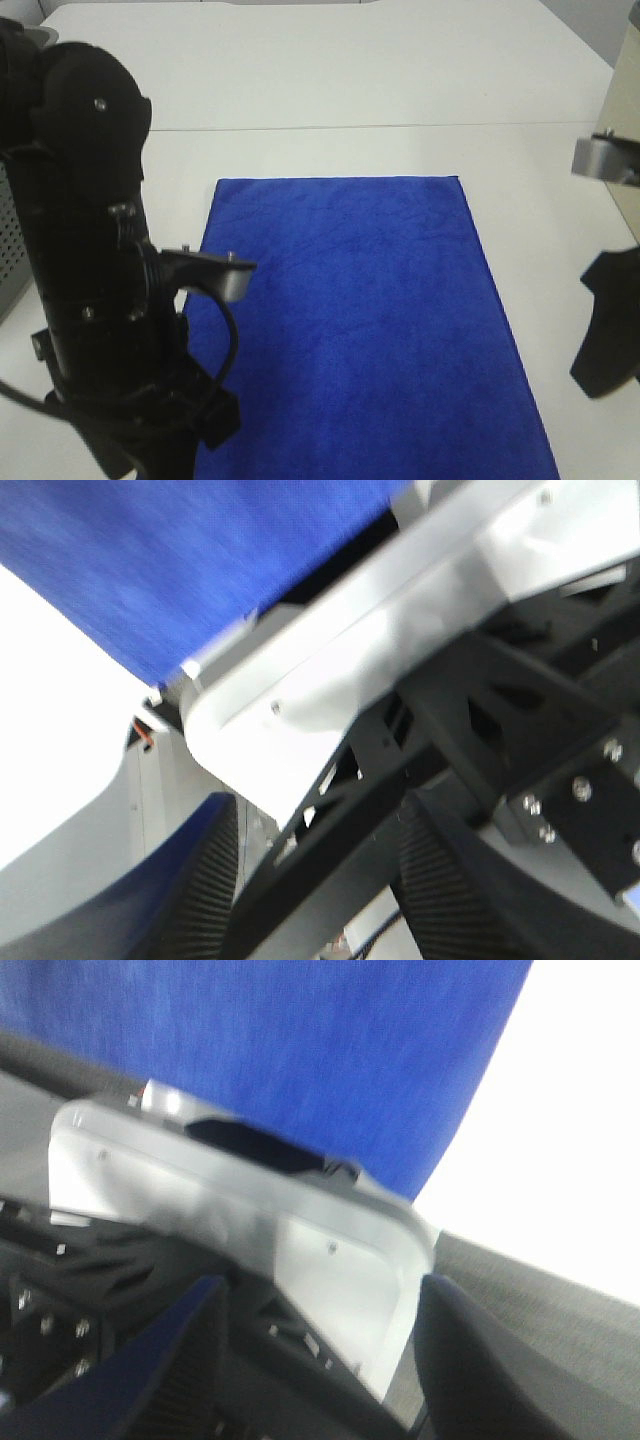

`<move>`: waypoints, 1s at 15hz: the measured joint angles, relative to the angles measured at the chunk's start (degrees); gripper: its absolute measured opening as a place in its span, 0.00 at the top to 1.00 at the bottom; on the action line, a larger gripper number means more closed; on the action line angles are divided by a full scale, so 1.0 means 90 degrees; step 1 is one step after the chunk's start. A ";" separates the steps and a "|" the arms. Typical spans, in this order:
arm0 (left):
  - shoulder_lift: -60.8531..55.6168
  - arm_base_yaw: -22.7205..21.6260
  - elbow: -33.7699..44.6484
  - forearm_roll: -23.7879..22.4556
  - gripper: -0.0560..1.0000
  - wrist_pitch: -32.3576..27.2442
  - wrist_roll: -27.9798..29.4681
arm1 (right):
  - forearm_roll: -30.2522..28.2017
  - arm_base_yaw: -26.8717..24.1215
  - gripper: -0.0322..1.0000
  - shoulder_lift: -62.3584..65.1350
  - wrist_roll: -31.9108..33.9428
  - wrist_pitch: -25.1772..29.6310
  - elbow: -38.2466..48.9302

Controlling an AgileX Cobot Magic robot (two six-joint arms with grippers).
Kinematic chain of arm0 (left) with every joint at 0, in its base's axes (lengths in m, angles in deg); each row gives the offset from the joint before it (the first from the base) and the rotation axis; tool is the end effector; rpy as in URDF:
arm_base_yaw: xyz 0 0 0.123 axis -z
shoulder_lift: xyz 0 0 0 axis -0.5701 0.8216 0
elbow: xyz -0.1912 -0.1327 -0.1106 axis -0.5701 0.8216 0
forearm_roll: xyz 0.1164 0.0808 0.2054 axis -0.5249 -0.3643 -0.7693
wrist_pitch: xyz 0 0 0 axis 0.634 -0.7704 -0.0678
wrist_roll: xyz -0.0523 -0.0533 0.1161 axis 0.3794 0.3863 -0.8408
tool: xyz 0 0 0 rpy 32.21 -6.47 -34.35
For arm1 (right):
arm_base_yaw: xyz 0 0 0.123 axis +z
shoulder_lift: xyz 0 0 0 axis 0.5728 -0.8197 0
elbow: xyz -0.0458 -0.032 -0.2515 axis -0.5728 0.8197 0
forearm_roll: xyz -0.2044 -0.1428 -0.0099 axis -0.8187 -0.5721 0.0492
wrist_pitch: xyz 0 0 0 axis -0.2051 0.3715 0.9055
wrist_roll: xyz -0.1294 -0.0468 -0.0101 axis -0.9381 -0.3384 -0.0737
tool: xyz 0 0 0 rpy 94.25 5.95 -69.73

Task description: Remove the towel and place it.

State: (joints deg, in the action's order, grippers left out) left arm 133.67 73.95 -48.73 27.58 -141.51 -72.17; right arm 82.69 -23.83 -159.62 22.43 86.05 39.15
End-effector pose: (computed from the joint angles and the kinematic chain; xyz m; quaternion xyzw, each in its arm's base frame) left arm 0.1788 -0.2069 0.1182 -0.2569 -0.9446 0.1174 0.1670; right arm 0.1924 0.0778 0.1751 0.1123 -0.9833 -0.1429 0.0119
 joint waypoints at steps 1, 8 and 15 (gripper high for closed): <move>0.0000 -0.0242 -0.0223 -0.0134 0.50 -0.0006 0.0006 | -0.0127 0.0000 0.42 -0.0159 0.0064 0.0000 -0.0458; 0.0051 -0.2483 -0.2012 -0.0382 0.50 0.0497 -0.0038 | 0.0286 -0.0758 0.42 -0.2572 -0.0248 0.0006 -0.3973; 0.0662 -0.2986 -0.2215 -0.0236 0.36 0.2241 -0.0840 | 0.1235 -0.1184 0.42 -0.4832 -0.1019 0.0006 -0.6213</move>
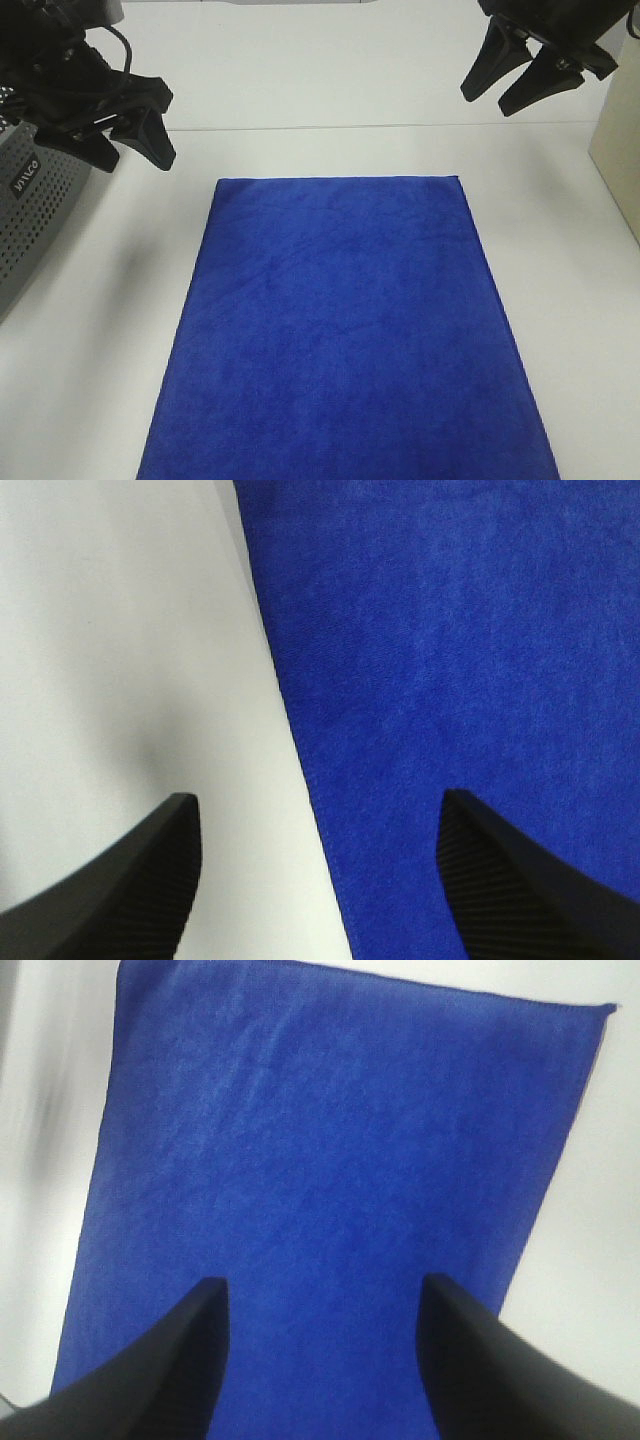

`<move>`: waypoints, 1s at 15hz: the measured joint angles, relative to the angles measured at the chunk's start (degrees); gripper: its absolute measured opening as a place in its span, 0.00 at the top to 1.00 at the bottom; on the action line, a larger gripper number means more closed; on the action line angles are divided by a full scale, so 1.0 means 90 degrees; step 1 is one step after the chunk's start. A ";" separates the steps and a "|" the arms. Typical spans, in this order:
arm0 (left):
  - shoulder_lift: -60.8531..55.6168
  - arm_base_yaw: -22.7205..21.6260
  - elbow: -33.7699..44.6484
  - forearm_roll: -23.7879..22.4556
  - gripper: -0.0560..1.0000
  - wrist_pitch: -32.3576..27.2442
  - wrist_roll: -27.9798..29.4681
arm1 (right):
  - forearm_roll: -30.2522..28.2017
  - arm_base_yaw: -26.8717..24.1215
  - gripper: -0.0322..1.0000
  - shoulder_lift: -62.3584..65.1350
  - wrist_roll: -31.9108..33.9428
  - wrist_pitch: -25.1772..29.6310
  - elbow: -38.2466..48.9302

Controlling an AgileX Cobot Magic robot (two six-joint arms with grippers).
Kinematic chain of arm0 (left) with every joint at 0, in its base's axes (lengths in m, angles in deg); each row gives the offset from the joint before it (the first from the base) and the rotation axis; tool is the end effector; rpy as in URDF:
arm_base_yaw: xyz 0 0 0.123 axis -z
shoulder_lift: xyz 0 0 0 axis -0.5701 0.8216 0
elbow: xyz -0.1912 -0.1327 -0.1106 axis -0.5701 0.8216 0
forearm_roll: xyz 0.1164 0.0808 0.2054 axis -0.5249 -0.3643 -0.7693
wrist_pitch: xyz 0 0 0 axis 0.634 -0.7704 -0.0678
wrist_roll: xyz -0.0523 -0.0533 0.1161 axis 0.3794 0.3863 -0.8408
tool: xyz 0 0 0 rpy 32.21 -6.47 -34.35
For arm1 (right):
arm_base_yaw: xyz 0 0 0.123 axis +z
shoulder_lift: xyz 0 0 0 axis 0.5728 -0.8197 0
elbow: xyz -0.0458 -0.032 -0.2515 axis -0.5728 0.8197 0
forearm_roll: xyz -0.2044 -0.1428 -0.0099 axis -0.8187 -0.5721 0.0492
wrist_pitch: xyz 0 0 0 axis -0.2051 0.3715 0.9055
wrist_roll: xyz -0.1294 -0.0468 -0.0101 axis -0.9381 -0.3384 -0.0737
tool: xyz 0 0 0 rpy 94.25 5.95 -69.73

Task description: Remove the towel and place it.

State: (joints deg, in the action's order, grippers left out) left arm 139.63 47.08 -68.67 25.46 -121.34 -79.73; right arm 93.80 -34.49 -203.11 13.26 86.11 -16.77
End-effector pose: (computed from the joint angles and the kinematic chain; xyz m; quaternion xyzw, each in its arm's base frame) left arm 0.3790 -0.1183 0.1670 0.0945 0.9698 -0.1497 0.1678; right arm 0.4282 0.0656 0.1952 -0.0874 0.9620 0.2232 0.1307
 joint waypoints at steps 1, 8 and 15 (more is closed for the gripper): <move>0.0178 0.0000 -0.0032 0.0032 0.35 0.0083 0.0000 | 0.0000 -0.0032 0.42 -0.0248 0.0000 0.0000 -0.0248; 0.1865 -0.0013 -0.1331 0.0337 0.35 0.0458 0.0006 | 0.0267 -0.0337 0.42 -0.1598 -0.0019 0.0006 -0.1159; 0.3024 -0.0458 -0.2368 0.1203 0.35 0.0032 -0.0490 | 0.0688 -0.0789 0.42 -0.2375 -0.0337 0.0006 -0.1751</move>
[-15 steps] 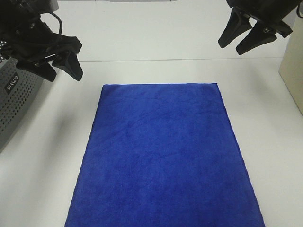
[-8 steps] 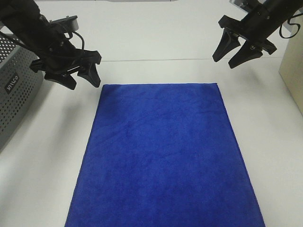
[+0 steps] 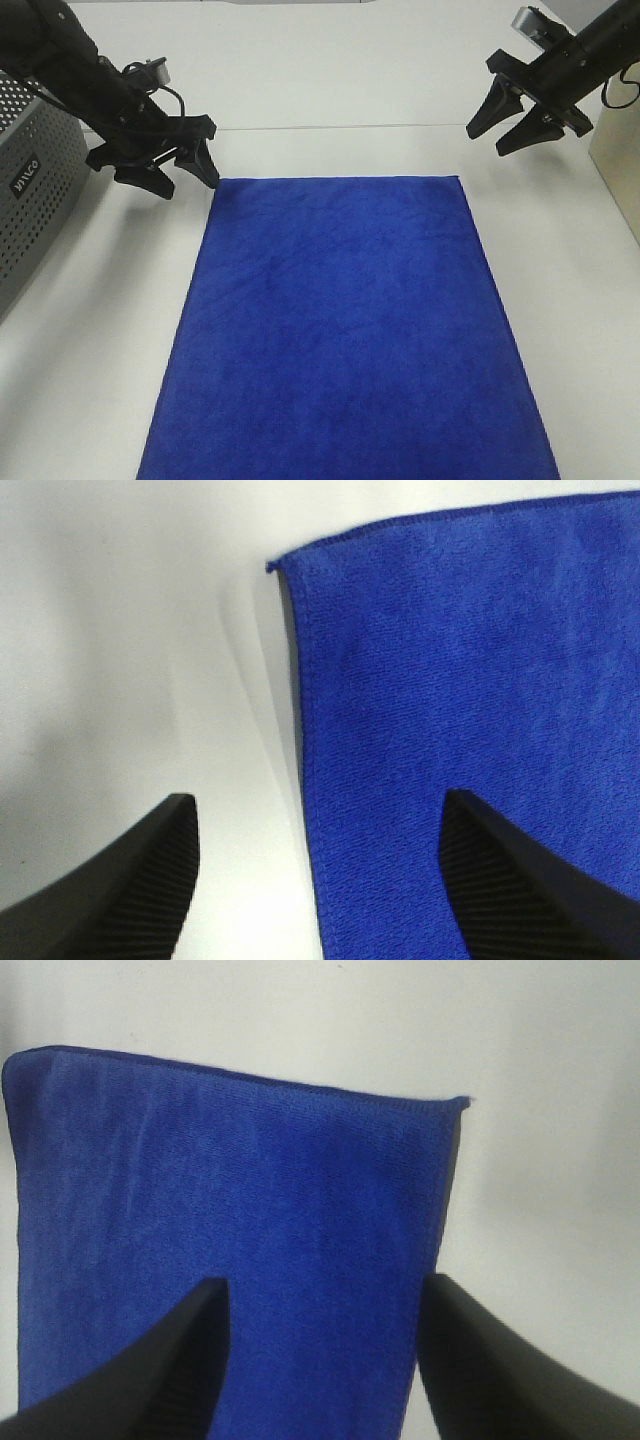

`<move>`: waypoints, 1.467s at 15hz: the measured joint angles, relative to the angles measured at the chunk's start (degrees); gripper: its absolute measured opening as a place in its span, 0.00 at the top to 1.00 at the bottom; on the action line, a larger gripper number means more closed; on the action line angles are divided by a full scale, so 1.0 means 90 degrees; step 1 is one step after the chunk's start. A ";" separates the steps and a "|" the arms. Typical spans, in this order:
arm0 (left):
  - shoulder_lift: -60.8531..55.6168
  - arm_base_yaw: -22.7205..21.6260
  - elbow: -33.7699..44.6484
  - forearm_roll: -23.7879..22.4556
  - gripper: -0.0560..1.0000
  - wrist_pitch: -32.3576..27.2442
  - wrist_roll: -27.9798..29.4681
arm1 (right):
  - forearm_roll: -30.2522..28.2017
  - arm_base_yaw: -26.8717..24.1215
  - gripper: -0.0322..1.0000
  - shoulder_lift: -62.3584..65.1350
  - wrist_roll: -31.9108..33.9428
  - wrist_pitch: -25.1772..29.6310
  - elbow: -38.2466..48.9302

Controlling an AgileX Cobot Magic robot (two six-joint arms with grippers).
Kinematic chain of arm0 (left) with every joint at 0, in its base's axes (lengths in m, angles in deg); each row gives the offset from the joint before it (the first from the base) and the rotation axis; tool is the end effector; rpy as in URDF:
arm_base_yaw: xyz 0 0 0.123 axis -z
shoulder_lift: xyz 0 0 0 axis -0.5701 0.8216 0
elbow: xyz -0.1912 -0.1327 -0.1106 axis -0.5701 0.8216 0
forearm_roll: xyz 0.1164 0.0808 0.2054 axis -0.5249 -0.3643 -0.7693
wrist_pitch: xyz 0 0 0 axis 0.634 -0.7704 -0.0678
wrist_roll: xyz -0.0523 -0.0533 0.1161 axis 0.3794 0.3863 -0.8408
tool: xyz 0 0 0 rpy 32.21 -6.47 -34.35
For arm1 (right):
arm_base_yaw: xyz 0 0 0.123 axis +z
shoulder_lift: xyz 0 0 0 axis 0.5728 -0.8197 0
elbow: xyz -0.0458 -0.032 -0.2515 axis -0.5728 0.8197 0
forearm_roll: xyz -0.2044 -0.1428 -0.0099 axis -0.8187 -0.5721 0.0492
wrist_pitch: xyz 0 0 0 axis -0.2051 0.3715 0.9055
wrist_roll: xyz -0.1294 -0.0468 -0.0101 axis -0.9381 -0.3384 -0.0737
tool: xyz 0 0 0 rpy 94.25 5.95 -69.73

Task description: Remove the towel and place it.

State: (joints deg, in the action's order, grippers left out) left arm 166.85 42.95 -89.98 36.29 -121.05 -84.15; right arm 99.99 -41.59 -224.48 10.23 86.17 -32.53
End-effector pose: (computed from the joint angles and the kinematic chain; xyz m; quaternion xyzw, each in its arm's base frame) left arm 0.4622 -0.1195 0.0713 0.0366 0.9680 -0.2107 0.1315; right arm 0.4870 0.0179 0.1066 -0.0247 0.9567 0.2670 0.1135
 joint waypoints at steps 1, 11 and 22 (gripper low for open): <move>0.0064 -0.0032 0.0000 0.0070 0.35 -0.0025 -0.0019 | -0.0019 0.0000 0.42 -0.0172 0.0000 0.0000 -0.0166; 0.0643 -0.0223 -0.0051 0.1343 0.35 0.0503 -0.0999 | -0.0579 0.0000 0.42 -0.1210 0.0216 -0.0006 -0.0898; 0.0866 -0.0223 -0.0108 0.2152 0.36 0.1197 -0.1547 | -0.0522 0.0000 0.42 -0.1318 0.0216 -0.0006 -0.0942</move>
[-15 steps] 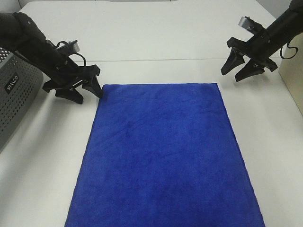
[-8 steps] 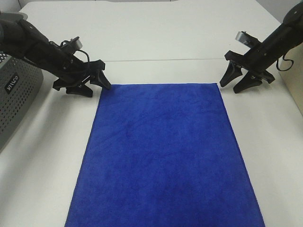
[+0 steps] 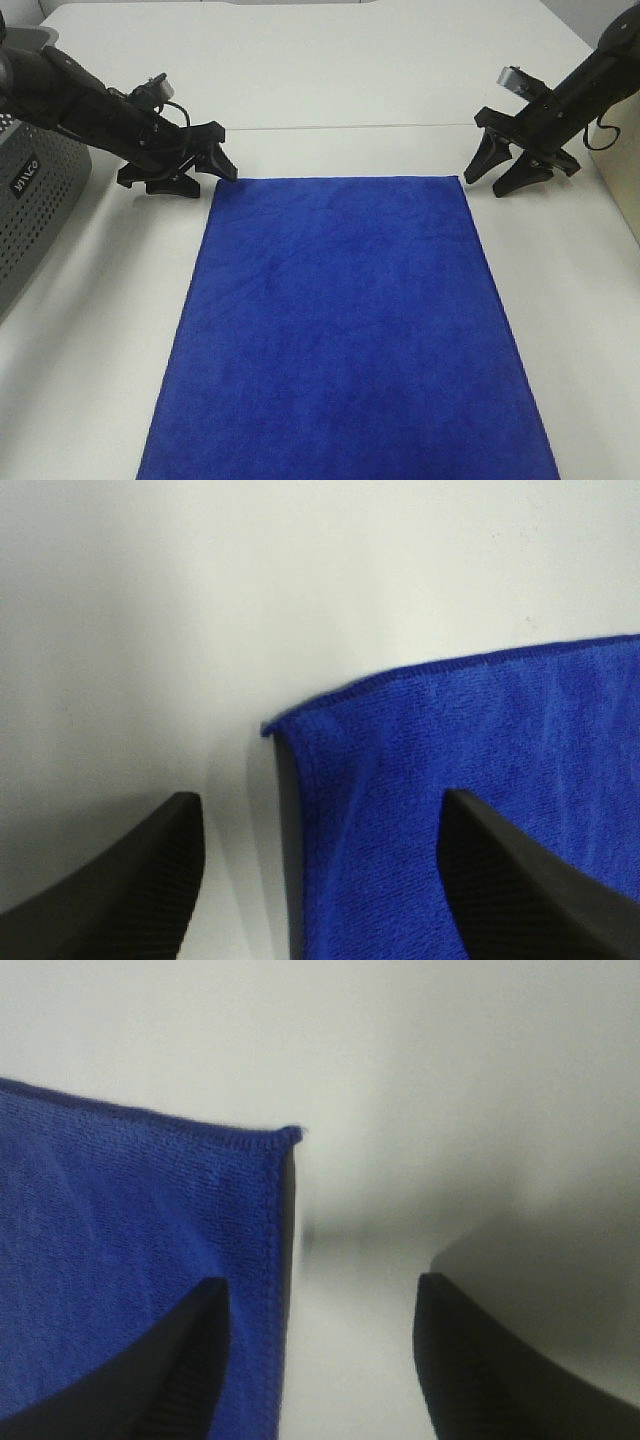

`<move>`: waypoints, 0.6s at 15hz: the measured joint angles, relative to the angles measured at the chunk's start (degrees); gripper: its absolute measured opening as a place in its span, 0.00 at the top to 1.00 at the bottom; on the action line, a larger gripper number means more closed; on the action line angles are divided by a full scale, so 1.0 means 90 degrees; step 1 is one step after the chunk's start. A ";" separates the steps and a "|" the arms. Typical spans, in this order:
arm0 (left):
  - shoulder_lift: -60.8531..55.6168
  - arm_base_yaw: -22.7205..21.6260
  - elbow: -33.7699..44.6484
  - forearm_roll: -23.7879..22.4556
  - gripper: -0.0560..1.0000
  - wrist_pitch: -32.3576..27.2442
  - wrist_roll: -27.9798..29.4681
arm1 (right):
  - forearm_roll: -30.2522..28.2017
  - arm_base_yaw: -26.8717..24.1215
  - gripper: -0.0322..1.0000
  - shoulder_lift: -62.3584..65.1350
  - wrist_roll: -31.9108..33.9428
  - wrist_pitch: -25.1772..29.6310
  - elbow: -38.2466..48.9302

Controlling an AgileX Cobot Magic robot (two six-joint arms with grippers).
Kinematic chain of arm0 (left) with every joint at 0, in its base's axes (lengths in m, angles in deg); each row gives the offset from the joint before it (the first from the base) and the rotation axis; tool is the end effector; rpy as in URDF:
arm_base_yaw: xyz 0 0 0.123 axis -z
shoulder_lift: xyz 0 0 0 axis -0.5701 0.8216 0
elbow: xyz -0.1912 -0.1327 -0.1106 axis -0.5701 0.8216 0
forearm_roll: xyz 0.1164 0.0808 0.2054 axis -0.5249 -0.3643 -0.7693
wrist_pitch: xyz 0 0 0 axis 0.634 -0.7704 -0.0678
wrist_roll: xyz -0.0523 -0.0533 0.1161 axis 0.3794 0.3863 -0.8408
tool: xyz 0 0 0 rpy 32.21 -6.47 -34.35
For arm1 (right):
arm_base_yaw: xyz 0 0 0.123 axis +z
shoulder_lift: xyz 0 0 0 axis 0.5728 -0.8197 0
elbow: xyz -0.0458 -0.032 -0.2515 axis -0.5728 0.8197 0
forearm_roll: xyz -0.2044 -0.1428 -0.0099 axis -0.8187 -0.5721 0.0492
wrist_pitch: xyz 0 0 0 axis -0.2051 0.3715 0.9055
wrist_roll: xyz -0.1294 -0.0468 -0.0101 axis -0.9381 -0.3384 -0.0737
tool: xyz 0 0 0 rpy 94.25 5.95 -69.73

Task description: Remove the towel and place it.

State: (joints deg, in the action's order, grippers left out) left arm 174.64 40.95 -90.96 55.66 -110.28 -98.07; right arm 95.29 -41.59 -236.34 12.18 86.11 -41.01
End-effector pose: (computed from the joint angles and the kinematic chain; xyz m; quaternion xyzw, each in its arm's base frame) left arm 0.4913 -0.1187 0.0307 -0.0138 0.9399 -0.2767 0.1996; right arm 0.4987 0.0075 0.0384 -0.0142 0.9689 0.2358 0.0735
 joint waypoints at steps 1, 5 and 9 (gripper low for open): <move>0.0025 0.0000 0.0000 0.0134 0.36 0.0032 -0.0134 | 0.0127 0.0000 0.42 -0.0057 0.0000 0.0000 -0.0013; 0.0057 0.0000 0.0000 0.0401 0.36 0.0032 -0.0452 | 0.0694 0.0000 0.42 -0.0210 -0.0006 0.0000 -0.0032; 0.0102 0.0242 -0.0006 0.0446 0.41 -0.0013 -0.0477 | 0.0968 0.0261 0.43 -0.0337 -0.0006 -0.0051 -0.0095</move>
State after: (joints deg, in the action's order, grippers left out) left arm 175.55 43.12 -91.01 59.67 -110.40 -102.37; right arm 104.00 -39.24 -239.37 12.12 85.65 -41.87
